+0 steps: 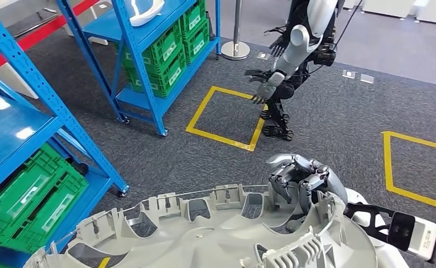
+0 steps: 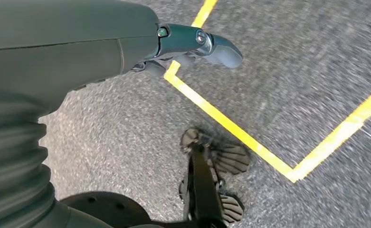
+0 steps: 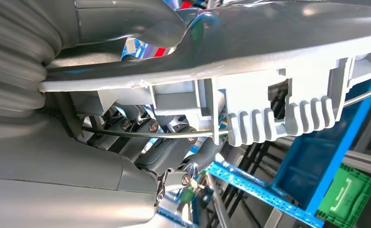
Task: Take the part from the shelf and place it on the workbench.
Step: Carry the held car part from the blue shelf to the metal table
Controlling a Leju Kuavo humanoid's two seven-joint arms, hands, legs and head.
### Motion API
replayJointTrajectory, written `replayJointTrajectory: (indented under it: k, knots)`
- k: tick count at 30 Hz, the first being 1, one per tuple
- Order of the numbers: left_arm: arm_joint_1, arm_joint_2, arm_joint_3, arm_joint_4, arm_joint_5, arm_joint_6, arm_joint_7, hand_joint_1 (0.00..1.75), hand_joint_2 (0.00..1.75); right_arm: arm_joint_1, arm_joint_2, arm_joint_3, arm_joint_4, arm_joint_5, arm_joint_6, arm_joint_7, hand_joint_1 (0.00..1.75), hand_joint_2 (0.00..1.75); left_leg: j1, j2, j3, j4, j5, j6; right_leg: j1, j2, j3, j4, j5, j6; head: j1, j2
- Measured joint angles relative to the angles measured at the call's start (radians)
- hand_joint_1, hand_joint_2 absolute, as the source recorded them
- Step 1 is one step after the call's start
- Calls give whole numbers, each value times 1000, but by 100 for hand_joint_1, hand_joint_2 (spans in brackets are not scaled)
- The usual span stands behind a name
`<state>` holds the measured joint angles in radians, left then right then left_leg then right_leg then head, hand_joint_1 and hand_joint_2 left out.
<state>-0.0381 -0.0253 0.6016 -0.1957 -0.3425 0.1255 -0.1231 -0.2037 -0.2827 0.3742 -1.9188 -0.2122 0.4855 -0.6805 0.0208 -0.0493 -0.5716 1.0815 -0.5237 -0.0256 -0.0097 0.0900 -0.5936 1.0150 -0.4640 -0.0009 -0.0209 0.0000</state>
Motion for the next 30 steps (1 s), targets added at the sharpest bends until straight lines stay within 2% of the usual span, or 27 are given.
replayJointTrajectory:
  k: [1,2,4,5,6,8,9,10,11,12,13,14,15,16,17,19,20,22,23,24,25,26,27,28,30]
  knots:
    - [0,0,0,0,0,0,0,0,175,-2,0,0,0,0,1,0,175,175,2,-18,14,-35,9,2,0,11,-4,3,0,7,1,0]
    - [0,-1,0,0,0,0,-1,0,175,-4,0,0,0,-1,2,0,175,175,2,-28,20,-47,6,7,-1,23,-9,4,2,15,1,0]
    - [-1,-1,0,0,0,0,-2,0,175,-2,-1,-2,0,-4,4,-2,175,175,-1,-9,22,-52,9,21,-6,41,-15,2,7,29,2,0]
    - [-1,-2,0,0,0,0,-2,0,175,0,-3,-3,-1,-7,4,-3,175,175,-2,2,24,-55,13,28,-6,31,-20,10,3,34,4,0]
    - [-2,-2,0,-1,-1,0,-3,0,175,0,-5,-6,-2,-10,4,-5,175,175,-2,14,24,-59,15,36,-4,8,-33,35,-12,38,8,0]
    - [0,-2,1,-1,-4,0,-4,0,175,3,-9,-12,-3,-15,4,-9,175,175,-5,40,25,-63,17,45,-1,-53,-88,145,-70,43,16,0]
    - [1,-2,1,-1,-6,0,-4,0,175,6,-10,-15,-3,-17,5,-12,175,175,-8,54,25,-62,16,48,-1,-70,-121,214,-100,44,18,0]
    - [2,-1,2,-1,-8,0,-3,0,175,11,-11,-17,-3,-19,5,-13,175,175,-11,67,24,-62,15,49,-1,-77,-147,266,-117,44,19,0]
    - [3,-1,2,-1,-9,0,-2,0,175,15,-12,-20,-3,-20,6,-15,175,175,-13,80,25,-61,14,50,-1,-80,-155,285,-116,43,19,0]
    - [2,0,2,-1,-11,0,-1,0,175,18,-13,-22,-3,-21,8,-15,175,175,-15,93,25,-61,12,51,0,-83,-143,263,-98,41,19,0]
    - [1,0,3,-1,-11,0,0,0,175,19,-14,-25,-3,-22,10,-16,175,175,-16,105,27,-60,11,51,1,-91,-109,204,-67,37,19,0]
    - [0,-1,3,-1,-12,0,1,0,175,19,-16,-27,-4,-23,12,-17,175,175,-17,116,29,-60,9,49,5,-110,-68,127,-38,31,19,0]
    - [-1,-1,3,-1,-12,0,2,0,175,19,-17,-28,-4,-23,14,-17,175,175,-20,125,31,-60,6,47,9,-126,-33,62,-17,25,18,0]
    - [-1,-1,3,-1,-12,0,1,0,175,19,-17,-29,-5,-23,16,-17,175,175,-22,133,33,-60,4,43,13,-139,-10,19,-6,19,18,0]
    - [-1,-1,3,-1,-12,0,-2,0,175,19,-18,-31,-6,-23,16,-17,175,175,-23,141,35,-62,3,38,17,-143,-3,2,-4,14,17,0]
    - [-2,-1,3,-2,-12,-1,-10,0,175,22,-18,-35,-9,-20,17,-18,175,175,-24,155,39,-65,1,28,17,-123,-4,-2,0,5,17,0]
    - [-3,-2,3,-2,-12,-2,-13,0,175,24,-19,-37,-11,-18,18,-18,175,175,-23,149,39,-62,-4,22,15,-114,-3,-6,3,0,17,0]
    - [-5,-3,4,-2,-12,-3,-13,0,175,23,-18,-39,-14,-16,20,-16,175,175,-21,105,15,-3,-42,14,7,-98,2,-15,9,-9,13,0]
    - [-4,-5,4,-2,-11,-4,-12,0,175,21,-17,-39,-15,-15,20,-14,175,175,-18,78,-12,58,-73,11,6,-90,2,-16,10,-11,11,0]
    - [-2,-6,5,-1,-11,-6,-12,0,175,20,-16,-39,-14,-15,20,-12,175,175,-17,62,-46,129,-105,9,5,-80,2,-15,10,-13,8,0]
    - [-1,-6,6,-1,-10,-8,-12,0,175,19,-15,-38,-14,-15,21,-9,175,175,-16,56,-76,190,-125,7,5,-69,2,-14,10,-13,7,0]
    - [1,-6,6,0,-9,-9,-12,0,175,19,-14,-38,-14,-15,21,-7,175,175,-15,54,-94,221,-126,5,5,-57,2,-13,10,-13,7,0]
    - [1,-6,8,0,-9,-10,-12,0,175,19,-14,-38,-14,-15,22,-5,175,175,-14,53,-93,212,-108,4,4,-45,2,-11,10,-12,6,0]
    - [1,-6,9,0,-9,-11,-12,0,175,19,-14,-38,-14,-15,22,-4,175,175,-11,49,-74,164,-73,3,3,-34,2,-8,9,-10,6,0]
    - [1,-7,12,1,-10,-11,-10,0,175,17,-14,-38,-14,-15,23,-4,175,175,-2,11,-14,26,-10,0,1,-10,-1,1,6,-1,5,0]
